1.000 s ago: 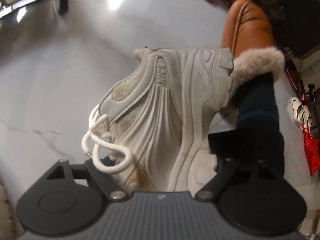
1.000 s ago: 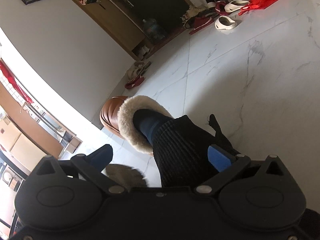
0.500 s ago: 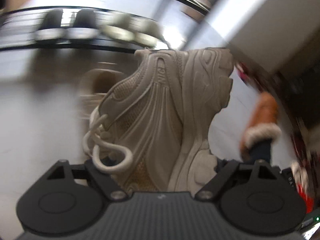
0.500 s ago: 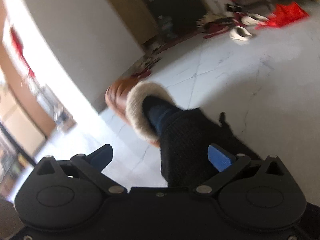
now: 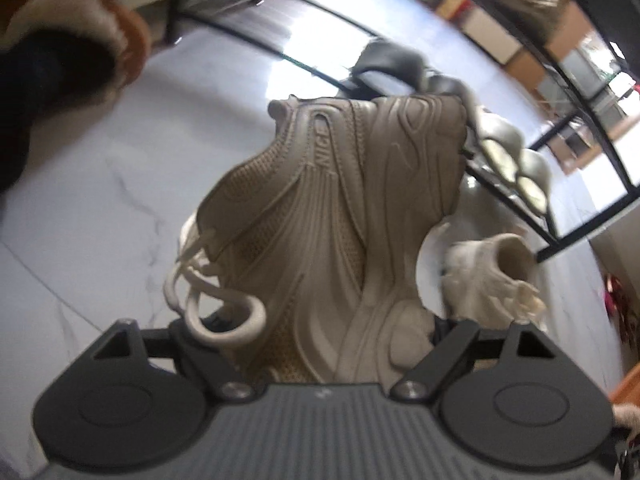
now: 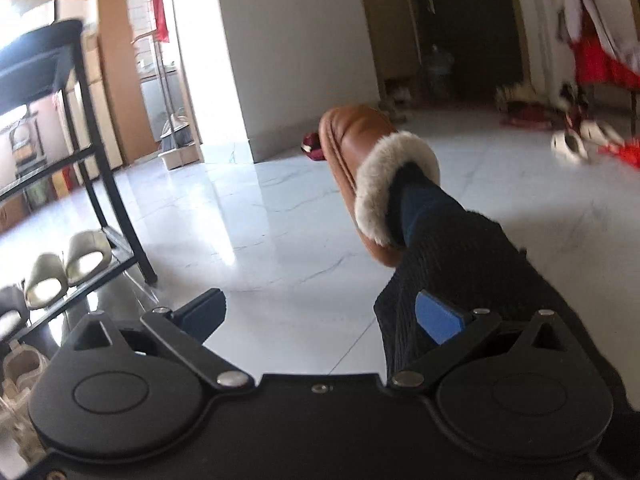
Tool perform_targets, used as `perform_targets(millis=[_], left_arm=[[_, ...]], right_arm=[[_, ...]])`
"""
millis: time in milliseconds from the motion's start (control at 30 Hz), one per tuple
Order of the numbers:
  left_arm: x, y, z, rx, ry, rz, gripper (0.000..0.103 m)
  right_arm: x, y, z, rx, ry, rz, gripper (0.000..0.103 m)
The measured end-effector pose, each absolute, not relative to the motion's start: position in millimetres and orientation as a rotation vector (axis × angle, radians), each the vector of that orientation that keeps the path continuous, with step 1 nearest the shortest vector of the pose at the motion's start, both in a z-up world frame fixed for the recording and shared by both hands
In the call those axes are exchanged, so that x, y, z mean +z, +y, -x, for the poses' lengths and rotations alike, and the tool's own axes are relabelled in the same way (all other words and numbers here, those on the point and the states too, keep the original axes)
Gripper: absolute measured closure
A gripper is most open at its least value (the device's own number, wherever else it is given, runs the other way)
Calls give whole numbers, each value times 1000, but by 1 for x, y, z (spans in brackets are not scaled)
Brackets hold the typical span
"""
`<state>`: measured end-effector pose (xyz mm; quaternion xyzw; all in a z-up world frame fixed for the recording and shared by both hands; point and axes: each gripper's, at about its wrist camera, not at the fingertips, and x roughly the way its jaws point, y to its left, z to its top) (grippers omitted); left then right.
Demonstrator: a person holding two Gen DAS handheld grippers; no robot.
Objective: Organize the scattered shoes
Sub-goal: 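Lift and carry the second white sneaker toward the rack with the left gripper, then open the left gripper off the sneaker while the right gripper grasps it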
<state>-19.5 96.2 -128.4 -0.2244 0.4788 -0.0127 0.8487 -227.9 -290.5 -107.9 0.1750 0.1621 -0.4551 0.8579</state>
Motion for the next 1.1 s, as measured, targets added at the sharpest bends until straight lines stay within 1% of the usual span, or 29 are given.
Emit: perform_targets(millis=[133, 267, 433, 467, 533, 567, 600, 667, 900, 1100], left_arm=[[-145, 86, 8, -20, 1026, 452, 19], [-146, 80, 2, 0, 1032, 472, 19], [-152, 50, -8, -14, 1067, 383, 18], [-156, 47, -9, 3, 1076, 381, 15], [-159, 51, -8, 21, 1057, 433, 14], [-162, 55, -8, 29, 1048, 463, 10], [-164, 58, -9, 29, 1047, 484, 8], [-165, 59, -11, 15, 1058, 483, 8], [-139, 68, -7, -48, 1100, 507, 8], [-97, 112, 22, -12, 958, 532, 6]], right_arm=[[-110, -285, 216, -964, 371, -322, 0], [-114, -276, 207, -956, 399, -261, 0], [-120, -271, 198, -938, 428, -234, 0], [-121, -271, 198, -935, 429, -235, 0], [-121, -271, 199, -924, 432, -241, 0], [-122, -271, 200, -921, 434, -245, 0], [-122, -272, 201, -919, 436, -255, 0], [-122, -274, 201, -917, 440, -266, 0], [-123, -274, 202, -881, 450, -278, 0], [-116, -252, 203, -788, 423, -185, 0]])
